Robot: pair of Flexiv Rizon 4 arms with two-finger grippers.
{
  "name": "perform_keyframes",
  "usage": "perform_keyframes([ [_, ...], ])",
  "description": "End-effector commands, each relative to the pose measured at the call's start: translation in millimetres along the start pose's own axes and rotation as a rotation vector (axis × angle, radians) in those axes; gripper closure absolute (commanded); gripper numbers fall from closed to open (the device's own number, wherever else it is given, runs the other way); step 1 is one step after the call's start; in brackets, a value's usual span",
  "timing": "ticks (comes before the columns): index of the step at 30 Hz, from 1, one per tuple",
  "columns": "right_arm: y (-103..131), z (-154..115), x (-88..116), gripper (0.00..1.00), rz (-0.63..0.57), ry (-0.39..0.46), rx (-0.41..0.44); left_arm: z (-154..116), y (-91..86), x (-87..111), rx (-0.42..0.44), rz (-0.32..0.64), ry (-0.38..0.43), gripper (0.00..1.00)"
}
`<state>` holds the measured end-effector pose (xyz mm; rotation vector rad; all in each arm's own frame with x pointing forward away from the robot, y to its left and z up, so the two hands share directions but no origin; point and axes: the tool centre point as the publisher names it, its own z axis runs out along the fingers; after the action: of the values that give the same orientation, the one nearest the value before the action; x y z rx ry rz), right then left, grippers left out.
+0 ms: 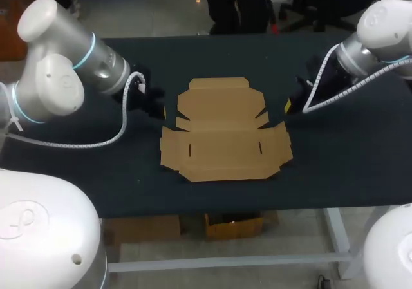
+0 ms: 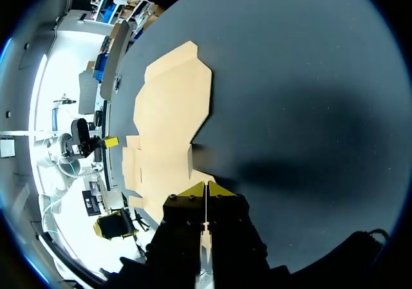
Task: Assemble the packaging by folding the flat box into shape, placing the metal phone stand inside, and closing the box properly
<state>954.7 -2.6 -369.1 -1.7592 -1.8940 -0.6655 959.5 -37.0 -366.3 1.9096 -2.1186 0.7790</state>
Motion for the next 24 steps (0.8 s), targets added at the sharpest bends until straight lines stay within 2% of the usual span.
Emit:
perform_keyframes([
  [1,-8,-2,1,1.0,-0.002,-0.003,-0.03,1,-2.2,0.1,-0.005,0.0,-0.003,1.0],
  [9,-8,-2,1,1.0,-0.002,-0.003,-0.03,1,-2.2,0.1,-0.005,0.0,-0.003,1.0],
  [17,2,10,7,1.0,-0.023,-0.013,-0.013,7,-0.2,0.9,0.029,0.03,-0.025,1.0],
  [24,6,20,5,1.0,-0.028,-0.004,-0.007,15,0.5,-2.2,0.039,0.041,-0.015,1.0],
])
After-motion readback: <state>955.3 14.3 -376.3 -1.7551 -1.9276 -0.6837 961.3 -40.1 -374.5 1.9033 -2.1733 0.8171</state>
